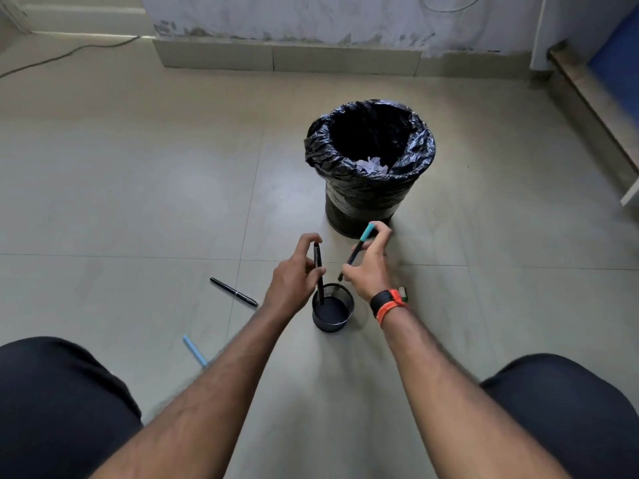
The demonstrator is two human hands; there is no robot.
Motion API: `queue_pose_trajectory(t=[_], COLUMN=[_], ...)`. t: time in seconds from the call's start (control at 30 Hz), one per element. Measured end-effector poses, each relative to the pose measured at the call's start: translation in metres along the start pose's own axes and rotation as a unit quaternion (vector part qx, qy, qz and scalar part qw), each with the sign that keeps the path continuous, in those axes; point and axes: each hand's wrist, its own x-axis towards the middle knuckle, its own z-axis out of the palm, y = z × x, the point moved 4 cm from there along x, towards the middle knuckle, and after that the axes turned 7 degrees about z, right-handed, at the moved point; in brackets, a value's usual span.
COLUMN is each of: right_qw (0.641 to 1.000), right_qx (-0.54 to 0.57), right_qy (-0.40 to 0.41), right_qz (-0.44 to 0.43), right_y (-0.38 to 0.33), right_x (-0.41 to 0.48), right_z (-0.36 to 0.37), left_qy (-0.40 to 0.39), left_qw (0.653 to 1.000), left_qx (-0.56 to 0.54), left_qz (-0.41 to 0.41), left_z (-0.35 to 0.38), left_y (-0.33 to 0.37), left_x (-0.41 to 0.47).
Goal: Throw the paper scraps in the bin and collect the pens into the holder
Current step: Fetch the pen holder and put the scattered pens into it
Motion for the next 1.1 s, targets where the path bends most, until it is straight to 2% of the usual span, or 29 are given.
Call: queue_pose_trajectory(t=[0.17,0.6,0.93,1.1], right_qw=[0.997,0.983,0.994,0.985], right_qx=[-0.064,-0.184,-0.105,-0.012], right_qy=[-0.044,0.001,0.022,0.132], right_qz=[0.022,0.007,0.029,0.108], right_y=[0.015,0.04,0.049,0.066], right_x=[-0.02,-0.035,-0.022,-0.017], right_z=[0.012,0.022,0.008,-0.019], left_qy=[-0.017,-0.016,0.03,0.068], left_qw=[0.999,0.997,0.998,0.996], left_qx=[0.027,0.072,0.049,0.013], left_qz=[0.01,-0.021,-0.039,-0.062], left_z=[0.016,0.038,0.042,0.038], left_y=[-0.006,-0.026,-0.039,-0.033], left_x=[-0.006,-0.022,-0.01,0.004])
